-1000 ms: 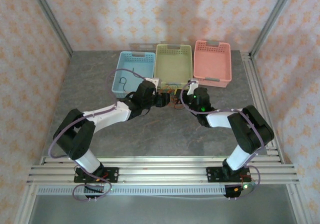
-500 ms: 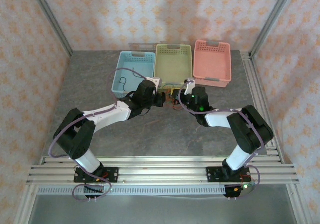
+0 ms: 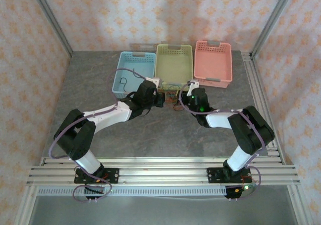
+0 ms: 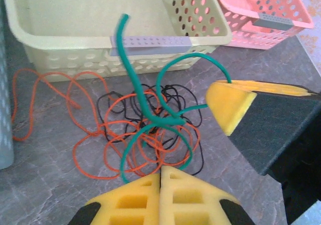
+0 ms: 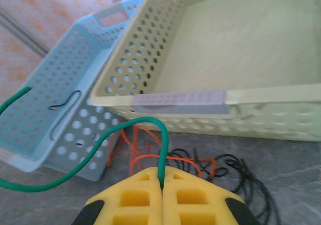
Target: Untangle the cables
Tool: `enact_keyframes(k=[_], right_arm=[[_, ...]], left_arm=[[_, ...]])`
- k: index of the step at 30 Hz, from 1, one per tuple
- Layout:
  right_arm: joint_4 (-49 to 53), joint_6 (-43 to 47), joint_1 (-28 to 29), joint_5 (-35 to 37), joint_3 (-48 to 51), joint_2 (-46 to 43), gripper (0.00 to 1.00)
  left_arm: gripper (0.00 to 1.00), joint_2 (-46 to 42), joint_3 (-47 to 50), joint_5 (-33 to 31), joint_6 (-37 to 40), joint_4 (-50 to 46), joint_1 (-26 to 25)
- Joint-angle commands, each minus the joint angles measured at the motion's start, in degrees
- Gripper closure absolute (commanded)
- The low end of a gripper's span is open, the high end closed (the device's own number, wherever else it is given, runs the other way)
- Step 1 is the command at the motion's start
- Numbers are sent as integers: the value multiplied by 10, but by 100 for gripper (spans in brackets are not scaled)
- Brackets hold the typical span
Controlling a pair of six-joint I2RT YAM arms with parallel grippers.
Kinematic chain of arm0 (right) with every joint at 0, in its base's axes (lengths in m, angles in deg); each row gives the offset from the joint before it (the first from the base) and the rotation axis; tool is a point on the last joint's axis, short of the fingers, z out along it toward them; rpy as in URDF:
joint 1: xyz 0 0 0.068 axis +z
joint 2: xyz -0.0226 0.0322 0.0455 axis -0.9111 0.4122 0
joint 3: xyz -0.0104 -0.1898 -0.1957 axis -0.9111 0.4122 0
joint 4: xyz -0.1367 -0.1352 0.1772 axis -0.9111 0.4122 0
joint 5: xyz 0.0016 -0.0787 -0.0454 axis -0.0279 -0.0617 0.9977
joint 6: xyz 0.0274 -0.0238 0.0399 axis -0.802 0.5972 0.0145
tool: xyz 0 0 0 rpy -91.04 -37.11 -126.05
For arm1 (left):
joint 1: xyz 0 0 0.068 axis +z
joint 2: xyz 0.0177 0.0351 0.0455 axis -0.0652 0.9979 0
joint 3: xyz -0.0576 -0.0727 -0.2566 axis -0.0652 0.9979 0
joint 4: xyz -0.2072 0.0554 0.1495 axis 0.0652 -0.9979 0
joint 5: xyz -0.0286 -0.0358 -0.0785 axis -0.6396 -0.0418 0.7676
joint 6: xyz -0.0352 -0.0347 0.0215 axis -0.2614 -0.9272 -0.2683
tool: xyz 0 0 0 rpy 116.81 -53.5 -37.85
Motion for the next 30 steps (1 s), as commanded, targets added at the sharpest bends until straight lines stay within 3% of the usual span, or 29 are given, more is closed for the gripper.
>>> enact_keyframes(k=[1,14,23,27,30], right_arm=[[31,11,1,68,-13,-24,100],[44,11,1,108,-11,-29,100],[20,10,1,84,-6,-30,100],[-3,9,1,115,14,-46,100],[-44,7,-2,160,47,-68,100]], left_arm=[[100,-4,-17,-46,-7,-26,2],[100,-17,-3,-92,-30,-36,14],[100,-4,-14,-64,-25,-36,14],[100,5,-22,-46,-22,-38,14],[88,10,-26,-43,-22,-40,14]])
